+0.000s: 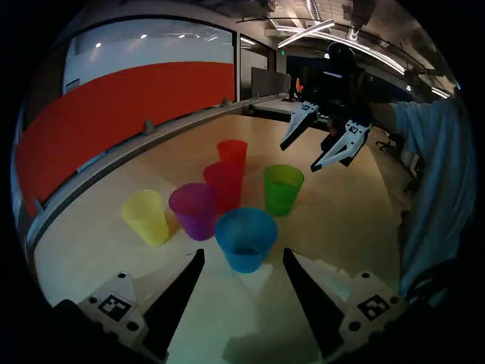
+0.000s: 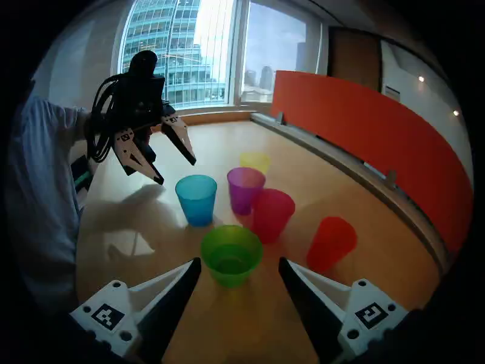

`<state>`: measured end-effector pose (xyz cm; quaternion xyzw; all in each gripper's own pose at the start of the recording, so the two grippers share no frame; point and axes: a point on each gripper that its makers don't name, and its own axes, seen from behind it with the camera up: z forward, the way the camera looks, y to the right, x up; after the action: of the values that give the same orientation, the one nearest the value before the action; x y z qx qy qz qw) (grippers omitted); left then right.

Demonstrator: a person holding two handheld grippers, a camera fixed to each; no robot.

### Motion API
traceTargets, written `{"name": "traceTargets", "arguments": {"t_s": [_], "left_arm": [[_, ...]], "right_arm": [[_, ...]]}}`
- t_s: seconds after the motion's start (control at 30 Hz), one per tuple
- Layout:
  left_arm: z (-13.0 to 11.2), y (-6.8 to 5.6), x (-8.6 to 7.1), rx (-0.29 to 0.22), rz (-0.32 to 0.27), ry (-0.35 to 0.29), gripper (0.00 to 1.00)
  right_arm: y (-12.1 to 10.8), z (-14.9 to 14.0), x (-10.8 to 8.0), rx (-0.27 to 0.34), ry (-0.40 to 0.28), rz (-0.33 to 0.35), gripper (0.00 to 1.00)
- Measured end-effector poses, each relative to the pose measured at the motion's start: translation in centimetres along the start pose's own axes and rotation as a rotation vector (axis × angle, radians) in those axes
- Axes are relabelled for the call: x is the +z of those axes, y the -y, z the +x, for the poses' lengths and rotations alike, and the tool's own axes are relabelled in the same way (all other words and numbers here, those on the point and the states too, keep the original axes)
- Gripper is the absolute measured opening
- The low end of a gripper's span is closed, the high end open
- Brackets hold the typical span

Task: Pour water

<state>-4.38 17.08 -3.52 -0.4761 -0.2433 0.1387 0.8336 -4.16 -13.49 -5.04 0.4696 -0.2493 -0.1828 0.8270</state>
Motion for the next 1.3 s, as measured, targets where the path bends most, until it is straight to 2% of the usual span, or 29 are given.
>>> {"name": "traceTargets", "arguments": {"t_s": [0.37,0.67,1.03,1.3], "left_arm": [[-0.9,-0.4,1.6,-0.018,-0.033,0.03,0.96],[-1.3,-0.4,3.1,-0.004,-0.046,0.048,0.96],[-0.8,-0.5,5.0,-0.022,-0.069,0.044,0.96],[-0.3,-0.6,6.1,-0.034,-0.085,0.035,0.96]], "right_arm": [[0.3,-1.2,1.9,-0.009,0.028,0.016,0.99],[0.4,-1.5,3.6,-0.013,0.038,0.028,1.0],[0.6,-1.2,5.5,-0.016,0.039,0.042,1.0],[0.7,-1.1,6.1,-0.009,0.035,0.05,1.0]]}}
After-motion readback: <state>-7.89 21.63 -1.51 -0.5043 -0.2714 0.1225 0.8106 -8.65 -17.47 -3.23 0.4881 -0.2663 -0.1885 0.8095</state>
